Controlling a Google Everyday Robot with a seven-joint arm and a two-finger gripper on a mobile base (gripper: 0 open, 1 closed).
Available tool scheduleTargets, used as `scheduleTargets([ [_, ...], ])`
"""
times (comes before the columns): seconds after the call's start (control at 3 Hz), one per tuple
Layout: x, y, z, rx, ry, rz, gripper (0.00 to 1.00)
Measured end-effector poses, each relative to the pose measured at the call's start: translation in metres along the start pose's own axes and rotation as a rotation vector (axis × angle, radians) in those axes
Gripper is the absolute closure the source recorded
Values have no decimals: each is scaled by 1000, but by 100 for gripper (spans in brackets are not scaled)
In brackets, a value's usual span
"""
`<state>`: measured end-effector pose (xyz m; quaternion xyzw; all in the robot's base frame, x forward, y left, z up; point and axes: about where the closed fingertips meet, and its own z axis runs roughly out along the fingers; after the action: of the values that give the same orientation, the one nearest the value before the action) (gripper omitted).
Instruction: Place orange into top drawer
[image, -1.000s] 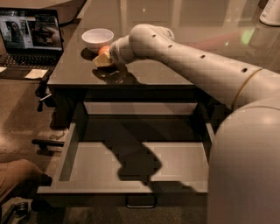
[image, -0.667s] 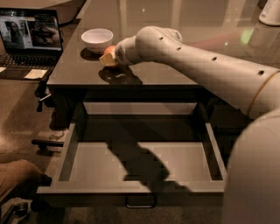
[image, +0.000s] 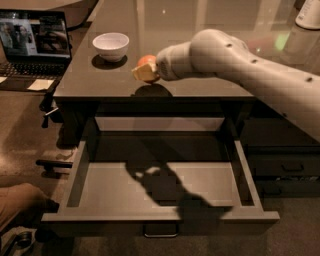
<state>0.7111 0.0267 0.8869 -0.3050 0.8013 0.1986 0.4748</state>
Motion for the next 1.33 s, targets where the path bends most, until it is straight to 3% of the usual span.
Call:
scheduleTargets([
  [0.67,52,5,-106,-200,53,-6,100],
  [1.0,94,17,-128,-292,172,-13,100],
  [1.33,135,39,-108,-294,358,2,100],
])
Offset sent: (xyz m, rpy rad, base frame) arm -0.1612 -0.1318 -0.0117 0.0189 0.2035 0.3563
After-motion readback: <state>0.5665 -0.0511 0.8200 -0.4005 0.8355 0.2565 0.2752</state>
